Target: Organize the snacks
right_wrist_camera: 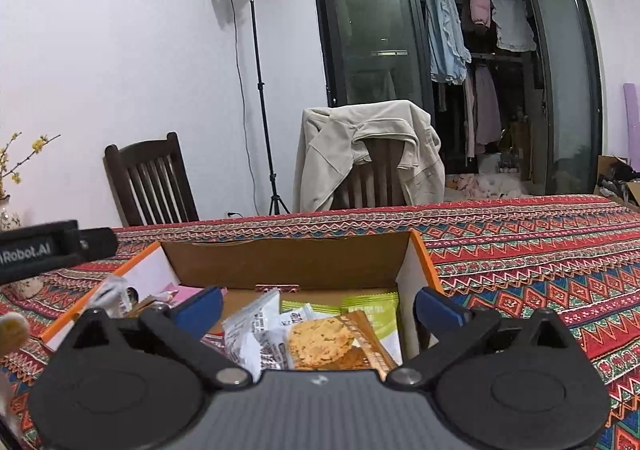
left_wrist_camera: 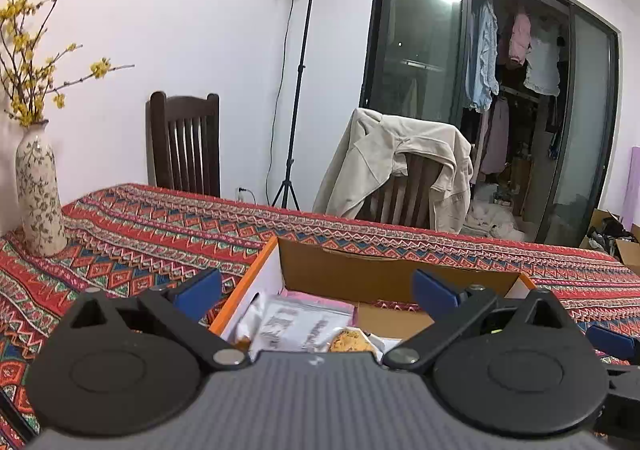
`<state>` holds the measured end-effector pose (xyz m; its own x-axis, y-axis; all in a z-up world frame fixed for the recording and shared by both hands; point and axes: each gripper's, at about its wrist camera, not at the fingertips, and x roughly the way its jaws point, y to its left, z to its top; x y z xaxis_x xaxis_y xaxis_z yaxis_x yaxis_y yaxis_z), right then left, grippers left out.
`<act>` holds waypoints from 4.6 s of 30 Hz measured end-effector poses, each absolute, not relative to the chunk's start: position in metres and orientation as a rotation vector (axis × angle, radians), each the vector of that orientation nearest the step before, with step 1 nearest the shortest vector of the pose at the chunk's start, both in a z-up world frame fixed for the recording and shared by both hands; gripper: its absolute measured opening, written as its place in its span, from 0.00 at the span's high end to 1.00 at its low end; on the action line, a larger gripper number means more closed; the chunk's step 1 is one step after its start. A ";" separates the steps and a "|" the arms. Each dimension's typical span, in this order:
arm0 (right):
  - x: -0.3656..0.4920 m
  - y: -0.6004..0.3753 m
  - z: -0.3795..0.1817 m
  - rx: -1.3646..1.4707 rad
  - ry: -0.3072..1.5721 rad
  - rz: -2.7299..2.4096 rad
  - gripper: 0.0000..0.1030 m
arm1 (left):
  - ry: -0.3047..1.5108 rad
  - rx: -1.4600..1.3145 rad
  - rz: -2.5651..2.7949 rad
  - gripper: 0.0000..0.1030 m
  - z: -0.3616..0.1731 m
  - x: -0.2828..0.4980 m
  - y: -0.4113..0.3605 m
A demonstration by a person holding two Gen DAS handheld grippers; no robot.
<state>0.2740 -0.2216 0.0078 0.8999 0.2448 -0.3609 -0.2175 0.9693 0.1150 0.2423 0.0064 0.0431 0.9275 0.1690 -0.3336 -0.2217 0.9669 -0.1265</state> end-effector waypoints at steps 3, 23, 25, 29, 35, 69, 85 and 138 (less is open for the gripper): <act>0.272 -0.222 0.007 0.068 0.383 0.236 0.00 | 0.338 -0.181 0.200 0.00 0.044 0.244 0.010; 0.187 -0.248 0.042 0.055 0.387 0.283 0.00 | 0.303 -0.170 0.114 0.00 0.077 0.152 0.021; 0.175 -0.251 0.039 0.050 0.391 0.291 0.00 | 0.315 -0.166 0.110 0.00 0.072 0.140 0.025; 0.151 -0.257 0.031 0.035 0.404 0.307 0.00 | 0.344 -0.153 0.108 0.00 0.058 0.120 0.032; 0.126 -0.262 0.013 0.032 0.446 0.317 0.00 | 0.408 -0.151 0.107 0.00 0.035 0.097 0.044; 0.092 -0.259 -0.017 0.040 0.511 0.354 0.00 | 0.465 -0.140 0.013 0.00 -0.008 0.055 0.031; 0.089 -0.260 -0.022 0.040 0.519 0.351 0.00 | 0.472 -0.136 0.012 0.00 -0.009 0.057 0.028; 0.090 -0.258 -0.025 0.033 0.527 0.355 0.00 | 0.449 -0.134 0.000 0.00 -0.008 0.052 0.026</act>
